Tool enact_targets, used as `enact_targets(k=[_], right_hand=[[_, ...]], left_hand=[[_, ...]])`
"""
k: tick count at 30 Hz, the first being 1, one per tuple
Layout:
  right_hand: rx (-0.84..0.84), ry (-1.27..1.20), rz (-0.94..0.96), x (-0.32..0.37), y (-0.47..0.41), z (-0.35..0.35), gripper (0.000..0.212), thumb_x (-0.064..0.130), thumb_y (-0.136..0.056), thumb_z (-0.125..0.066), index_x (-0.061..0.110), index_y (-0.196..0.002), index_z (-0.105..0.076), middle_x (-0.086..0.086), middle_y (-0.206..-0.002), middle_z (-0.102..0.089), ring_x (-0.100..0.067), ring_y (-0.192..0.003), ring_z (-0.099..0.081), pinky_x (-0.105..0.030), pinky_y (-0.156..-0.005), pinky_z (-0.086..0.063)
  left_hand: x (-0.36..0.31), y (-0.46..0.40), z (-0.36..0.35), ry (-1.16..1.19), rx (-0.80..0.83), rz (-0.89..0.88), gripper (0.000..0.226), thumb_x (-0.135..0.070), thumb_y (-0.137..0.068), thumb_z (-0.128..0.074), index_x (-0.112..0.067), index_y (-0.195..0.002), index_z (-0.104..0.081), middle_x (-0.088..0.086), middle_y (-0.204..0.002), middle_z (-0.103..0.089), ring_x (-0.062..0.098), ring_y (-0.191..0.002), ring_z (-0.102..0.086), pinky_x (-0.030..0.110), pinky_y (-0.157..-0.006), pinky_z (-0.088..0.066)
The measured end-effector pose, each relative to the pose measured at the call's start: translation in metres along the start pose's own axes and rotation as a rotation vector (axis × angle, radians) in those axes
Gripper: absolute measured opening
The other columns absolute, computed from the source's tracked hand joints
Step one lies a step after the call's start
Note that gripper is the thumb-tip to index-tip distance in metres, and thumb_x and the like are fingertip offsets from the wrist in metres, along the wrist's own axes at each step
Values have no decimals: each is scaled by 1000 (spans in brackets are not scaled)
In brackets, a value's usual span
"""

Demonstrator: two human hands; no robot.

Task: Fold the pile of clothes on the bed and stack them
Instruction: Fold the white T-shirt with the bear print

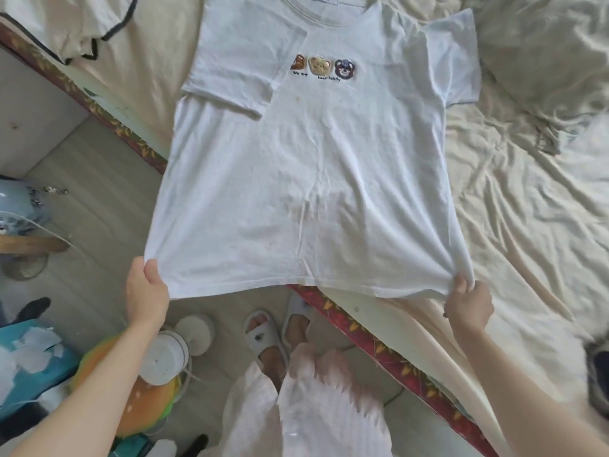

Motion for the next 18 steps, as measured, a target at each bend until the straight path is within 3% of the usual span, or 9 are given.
enact_targets(k=[3,9,11,14,18], right_hand=[[-60,14,87,-3,7,16,23,26,-100,-40,6,-93,-46,-14,-87,-48,-28,-79,-43,-37,-66,-30],[-29,130,107,-17,4,23,27,19,-99,-38,-2,-87,-50,-22,-87,-55,-30,-79,-43,-36,-66,-29],[-13,160,76,-24,3,21,26,17,-98,-38,-3,-95,-55,-22,-93,-60,-31,-81,-46,-36,-67,-32],[-28,155,43,-21,7,21,27,16,-98,-40,-1,-112,-56,-20,-110,-60,-35,-96,-52,-39,-77,-39],[-54,124,144,19,-4,22,33,20,-97,-43,0,-122,-54,-18,-125,-57,-36,-115,-51,-47,-98,-38]], left_hand=[[-1,-2,13,-34,7,-49,26,-18,-104,-28,-1,-89,-42,14,-80,-40,24,-75,-38,35,-67,-28],[11,-8,6,-188,97,-25,19,-14,-101,-38,0,-95,-48,18,-92,-51,27,-86,-40,36,-74,-30],[13,-10,2,-278,138,-14,16,-10,-98,-43,3,-101,-52,23,-99,-57,34,-91,-44,37,-74,-29],[0,-10,-8,-344,216,-5,31,-7,-95,-48,2,-124,-51,24,-119,-58,38,-115,-48,41,-93,-33],[-66,-7,-41,-328,342,-167,38,-7,-95,-50,-1,-132,-45,22,-131,-48,34,-125,-42,39,-103,-30]])
Point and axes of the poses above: each hand's wrist, its own y-axis away from the middle knuckle, its own z-axis out of the back of the hand, x = y × z, the point moved 7 cm from there along -y, towards the middle knuckle
